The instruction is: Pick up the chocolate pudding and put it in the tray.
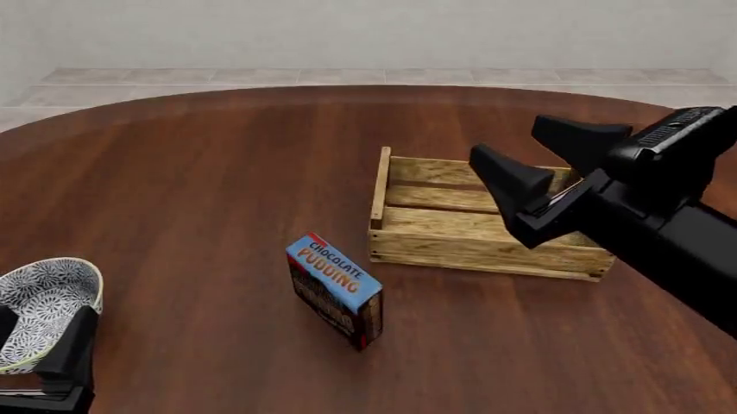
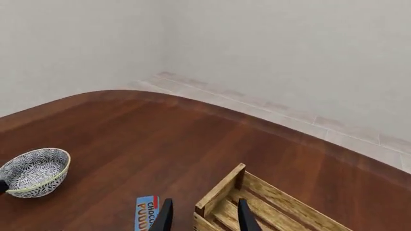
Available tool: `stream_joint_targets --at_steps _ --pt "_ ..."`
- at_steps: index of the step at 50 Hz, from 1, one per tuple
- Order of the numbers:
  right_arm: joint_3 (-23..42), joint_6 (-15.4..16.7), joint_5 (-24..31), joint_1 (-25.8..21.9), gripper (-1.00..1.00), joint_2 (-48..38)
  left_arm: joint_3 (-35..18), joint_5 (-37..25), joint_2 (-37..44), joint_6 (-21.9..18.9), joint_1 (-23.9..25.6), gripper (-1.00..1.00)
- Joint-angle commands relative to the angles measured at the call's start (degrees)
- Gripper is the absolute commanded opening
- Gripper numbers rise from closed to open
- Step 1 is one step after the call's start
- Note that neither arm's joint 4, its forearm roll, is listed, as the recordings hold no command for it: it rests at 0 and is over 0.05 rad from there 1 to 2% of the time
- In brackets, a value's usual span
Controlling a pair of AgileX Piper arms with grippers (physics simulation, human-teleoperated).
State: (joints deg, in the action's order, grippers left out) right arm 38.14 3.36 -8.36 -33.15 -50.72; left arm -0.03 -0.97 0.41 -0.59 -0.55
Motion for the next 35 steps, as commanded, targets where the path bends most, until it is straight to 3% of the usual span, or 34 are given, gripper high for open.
stream_joint_targets --at_steps 1,18,35 --pt "0.1 -1.2 -2.2 -2.5 1.0 -2.5 0.0 0.1 0.1 0.1 -0.8 1.0" --pt "-0.2 -3.3 -4.9 -5.6 1.0 -5.6 0.0 0.6 0.6 0.3 -1.3 1.0" --pt "1.9 -2.0 -4.2 -8.5 1.0 -7.7 0.0 0.4 0.4 0.6 -1.3 1.0"
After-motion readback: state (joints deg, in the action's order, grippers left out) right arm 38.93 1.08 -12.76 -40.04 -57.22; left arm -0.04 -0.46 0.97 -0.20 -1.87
